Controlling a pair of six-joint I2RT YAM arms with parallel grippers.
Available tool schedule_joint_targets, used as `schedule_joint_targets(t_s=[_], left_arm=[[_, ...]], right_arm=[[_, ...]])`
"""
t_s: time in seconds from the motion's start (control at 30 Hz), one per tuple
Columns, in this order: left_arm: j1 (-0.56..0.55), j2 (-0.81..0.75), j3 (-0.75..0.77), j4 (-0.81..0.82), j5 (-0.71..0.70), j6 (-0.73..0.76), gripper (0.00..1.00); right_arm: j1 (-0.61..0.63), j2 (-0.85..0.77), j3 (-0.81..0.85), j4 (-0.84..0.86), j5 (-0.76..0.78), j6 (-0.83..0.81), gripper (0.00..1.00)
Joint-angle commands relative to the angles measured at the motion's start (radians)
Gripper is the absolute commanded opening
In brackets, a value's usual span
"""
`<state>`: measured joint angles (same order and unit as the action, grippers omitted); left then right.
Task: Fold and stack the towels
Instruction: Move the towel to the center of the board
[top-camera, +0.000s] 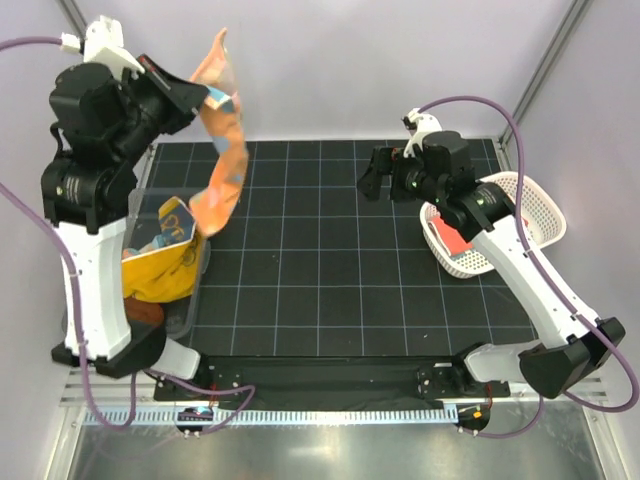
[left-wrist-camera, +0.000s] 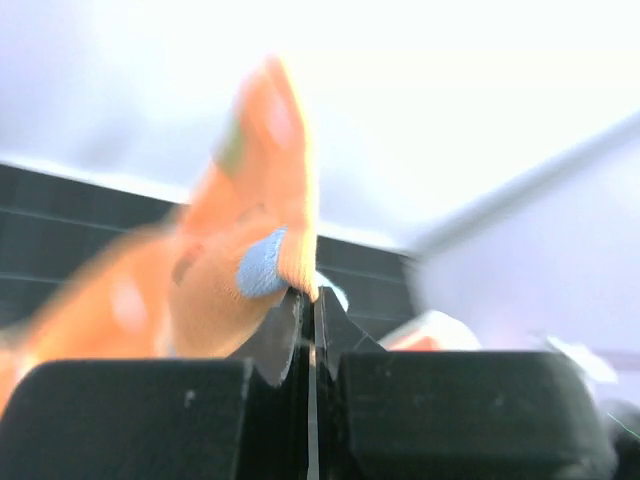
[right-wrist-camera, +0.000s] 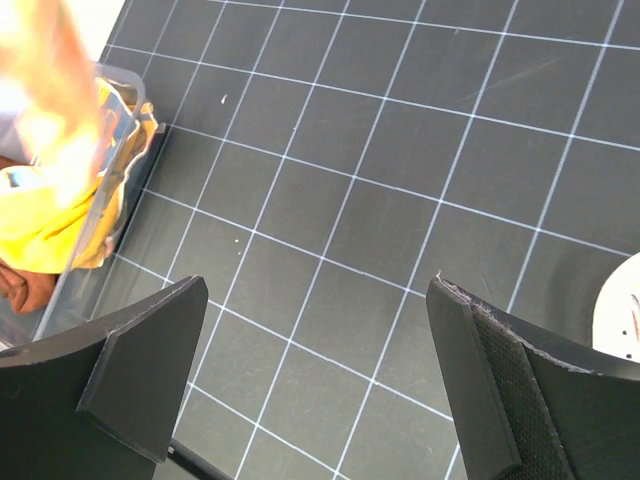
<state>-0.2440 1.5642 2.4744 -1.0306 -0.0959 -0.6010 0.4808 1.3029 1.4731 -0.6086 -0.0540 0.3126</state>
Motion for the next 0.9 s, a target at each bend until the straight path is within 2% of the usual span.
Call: schedule_joint_targets(t_s=[0.0,0.03,0.1,0.23,0.27,0.33,0.37,0.5,0.53,0.6,0.73,0.8,0.87], left_arm=[[-0.011,-0.053,-0.226,0.26,0.44,-0.183,0.0],[-0.018,-0.07,-0.353,0.3,0.458,-0.195,0.0],[-0.043,-0.105,-0.448,0.343,0.479,-0.184,0.0],[-0.13,-0.161,-0.743,0.406,0.539,-0.155,0.0],[-0.152,-0.174,-0.891,0.435,0.536,-0.145,0.0],[-0.221,-0.213,-1.036,0.466,0.496,-0.132,0.0],[-0.244,-0.222,-1.156,0.484,0.484,-0.125,0.0],[-0.297,-0.24,-1.374,0.491,0.389,-0.108,0.0],[-0.307,-0.248,-1.402,0.498,0.374,-0.111,0.0],[-0.314,-0.254,-1.48,0.52,0.352,-0.12,0.0],[-0.324,-0.277,-1.555,0.563,0.325,-0.135,0.0],[-0.325,-0.283,-1.568,0.572,0.308,-0.132,0.0],[-0.325,-0.286,-1.582,0.578,0.303,-0.131,0.0]], right_arm=[[0.005,-0.031,0.038,-0.002,0.035,-0.021,1.0],[0.004,-0.033,0.033,-0.008,0.039,-0.024,1.0],[0.005,-0.04,0.015,-0.017,0.039,-0.036,1.0],[0.004,-0.073,-0.059,-0.007,0.049,-0.043,1.0],[0.004,-0.083,-0.1,0.001,0.051,-0.041,1.0],[0.004,-0.082,-0.144,0.027,0.049,-0.029,0.98],[0.004,-0.076,-0.166,0.035,0.049,-0.018,0.97],[0.005,0.028,-0.278,0.159,0.031,0.112,0.83],[0.007,0.063,-0.284,0.182,0.031,0.146,0.75],[0.021,0.175,-0.28,0.234,0.049,0.256,0.68],[0.056,0.323,-0.25,0.294,0.138,0.431,0.66],[0.071,0.355,-0.266,0.329,0.155,0.562,0.64],[0.11,0.374,-0.292,0.357,0.164,0.623,0.65]])
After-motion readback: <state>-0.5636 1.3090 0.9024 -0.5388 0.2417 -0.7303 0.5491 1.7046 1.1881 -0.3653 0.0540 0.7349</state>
